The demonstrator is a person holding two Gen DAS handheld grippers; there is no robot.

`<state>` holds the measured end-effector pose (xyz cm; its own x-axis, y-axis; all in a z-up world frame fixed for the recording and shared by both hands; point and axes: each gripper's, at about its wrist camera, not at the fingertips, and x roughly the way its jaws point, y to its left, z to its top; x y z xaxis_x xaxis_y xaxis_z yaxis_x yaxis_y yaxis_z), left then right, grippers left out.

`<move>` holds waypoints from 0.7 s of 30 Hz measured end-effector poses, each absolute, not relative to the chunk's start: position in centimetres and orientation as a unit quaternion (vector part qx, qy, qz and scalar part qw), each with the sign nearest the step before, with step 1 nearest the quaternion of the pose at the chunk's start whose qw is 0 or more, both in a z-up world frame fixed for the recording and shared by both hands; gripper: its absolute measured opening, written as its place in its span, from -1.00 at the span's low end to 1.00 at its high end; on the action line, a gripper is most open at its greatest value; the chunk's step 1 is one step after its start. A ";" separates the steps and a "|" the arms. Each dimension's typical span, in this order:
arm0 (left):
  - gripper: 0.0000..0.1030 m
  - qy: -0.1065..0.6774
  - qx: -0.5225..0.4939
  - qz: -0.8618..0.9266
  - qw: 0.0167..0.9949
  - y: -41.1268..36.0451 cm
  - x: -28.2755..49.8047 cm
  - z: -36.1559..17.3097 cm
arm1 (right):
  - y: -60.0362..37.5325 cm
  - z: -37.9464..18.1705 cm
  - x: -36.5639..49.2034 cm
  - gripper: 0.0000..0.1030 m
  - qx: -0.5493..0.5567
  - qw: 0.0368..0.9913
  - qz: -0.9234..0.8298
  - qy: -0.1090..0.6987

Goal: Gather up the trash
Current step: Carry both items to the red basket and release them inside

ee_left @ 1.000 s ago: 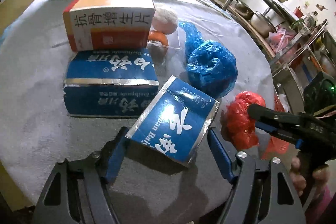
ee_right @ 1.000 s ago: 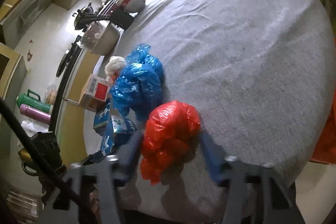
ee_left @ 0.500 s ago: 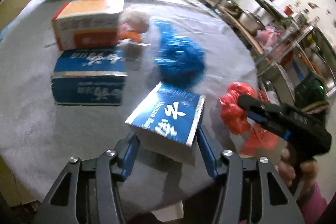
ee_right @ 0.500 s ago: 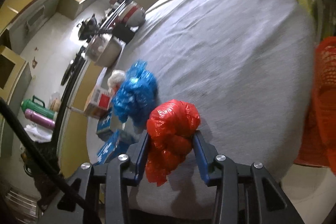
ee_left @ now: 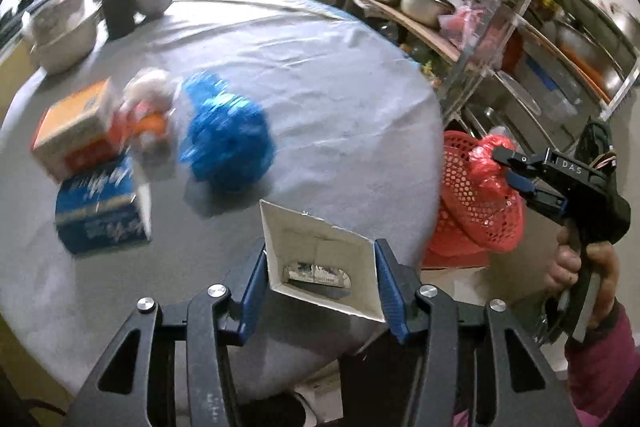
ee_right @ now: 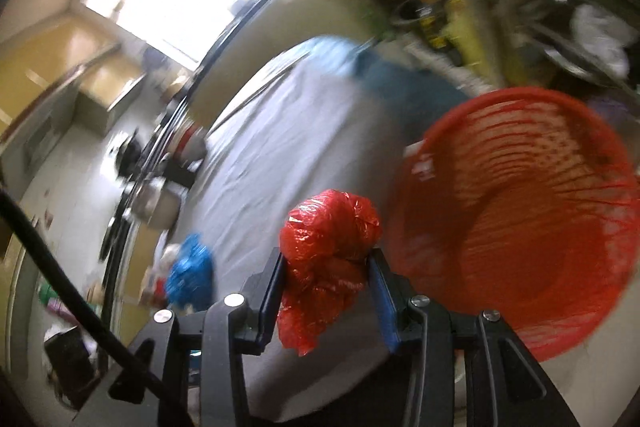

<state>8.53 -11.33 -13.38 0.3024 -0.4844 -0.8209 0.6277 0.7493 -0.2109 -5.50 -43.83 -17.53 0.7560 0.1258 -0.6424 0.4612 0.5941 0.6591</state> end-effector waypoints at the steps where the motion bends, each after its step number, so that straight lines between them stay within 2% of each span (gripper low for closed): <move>1: 0.02 0.473 0.082 -0.353 0.803 -12.2 8.4 -13.0 | -44.7 -17.7 -6.3 -0.16 0.439 0.827 -0.119 0.331; 4: 0.02 0.461 0.104 -0.388 0.791 -15.1 7.8 -11.6 | -47.2 -18.4 -8.4 -0.16 0.448 0.818 -0.157 0.324; 11: 0.02 0.433 0.158 -0.479 0.748 -27.2 5.6 -10.1 | -50.3 -20.0 -11.9 -0.14 0.456 0.799 -0.225 0.322; 15: 0.07 0.443 0.174 -0.508 0.718 -33.2 4.3 -11.4 | -51.5 -20.8 -13.9 0.05 0.484 0.779 -0.238 0.319; 17: 0.12 0.446 0.182 -0.510 0.713 -34.9 3.7 -12.0 | -51.8 -20.8 -14.7 0.05 0.490 0.776 -0.243 0.314; 19: 0.14 0.459 0.186 -0.512 0.702 -36.0 3.5 -12.7 | -52.0 -20.6 -15.3 0.22 0.493 0.775 -0.247 0.309; 21: 0.14 0.465 0.189 -0.503 0.703 -35.8 3.5 -12.8 | -52.0 -20.0 -15.9 0.22 0.490 0.780 -0.248 0.301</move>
